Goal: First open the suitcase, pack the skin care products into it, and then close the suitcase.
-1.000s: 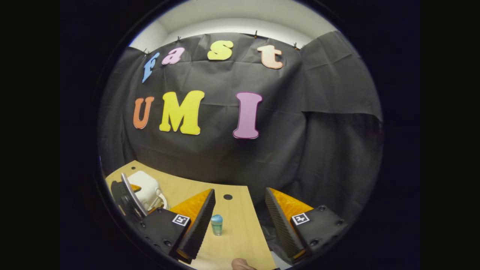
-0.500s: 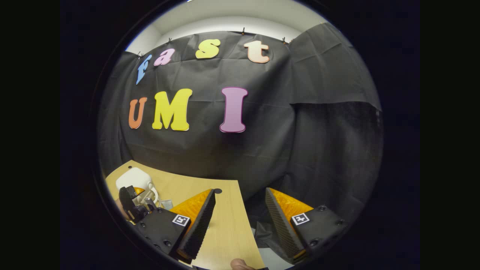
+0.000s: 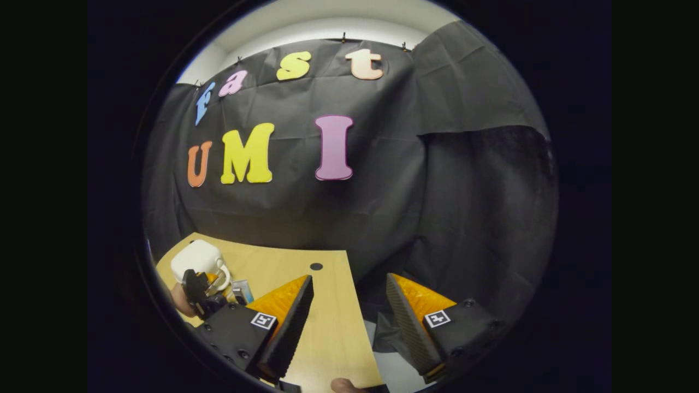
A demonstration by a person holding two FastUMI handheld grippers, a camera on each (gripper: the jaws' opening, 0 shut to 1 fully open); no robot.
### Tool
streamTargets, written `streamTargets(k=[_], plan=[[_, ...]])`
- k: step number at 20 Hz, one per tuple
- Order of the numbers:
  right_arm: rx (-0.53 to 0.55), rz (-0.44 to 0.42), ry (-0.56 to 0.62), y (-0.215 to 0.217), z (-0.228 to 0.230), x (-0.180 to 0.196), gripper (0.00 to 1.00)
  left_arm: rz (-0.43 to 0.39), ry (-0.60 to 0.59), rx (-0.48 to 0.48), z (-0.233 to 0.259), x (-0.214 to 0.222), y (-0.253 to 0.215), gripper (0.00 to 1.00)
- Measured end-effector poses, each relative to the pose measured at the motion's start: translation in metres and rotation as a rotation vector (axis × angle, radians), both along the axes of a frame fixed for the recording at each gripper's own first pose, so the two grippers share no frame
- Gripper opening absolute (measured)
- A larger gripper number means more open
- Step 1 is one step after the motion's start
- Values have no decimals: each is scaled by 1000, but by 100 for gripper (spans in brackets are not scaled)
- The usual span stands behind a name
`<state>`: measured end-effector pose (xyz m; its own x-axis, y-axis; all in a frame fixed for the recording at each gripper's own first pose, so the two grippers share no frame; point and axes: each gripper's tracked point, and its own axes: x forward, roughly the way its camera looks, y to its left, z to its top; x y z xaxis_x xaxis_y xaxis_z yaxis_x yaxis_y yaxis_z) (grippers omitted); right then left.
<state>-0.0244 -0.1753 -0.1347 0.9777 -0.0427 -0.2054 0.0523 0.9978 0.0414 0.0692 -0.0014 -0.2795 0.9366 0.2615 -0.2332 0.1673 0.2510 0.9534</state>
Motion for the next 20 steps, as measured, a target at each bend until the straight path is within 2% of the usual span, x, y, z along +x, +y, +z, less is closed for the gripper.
streamTargets(k=[2,3,4,5,10,15,20], plan=[[-5,8,-6,1,0,0,80,10,13,17,-1,0,1,42],[-7,11,-7,2,1,2,80,5,34,19,-4,-1,-1,40],[-7,14,-8,2,3,2,80,8,46,24,-7,0,0,28],[-8,16,-10,4,3,3,80,1,54,27,-7,0,-2,22],[-17,23,-8,12,4,6,80,2,77,44,5,-4,-5,7],[-23,32,-17,23,12,14,80,7,143,-70,15,-11,-1,4],[-33,36,-32,40,24,26,79,22,105,-221,59,-20,11,3]])
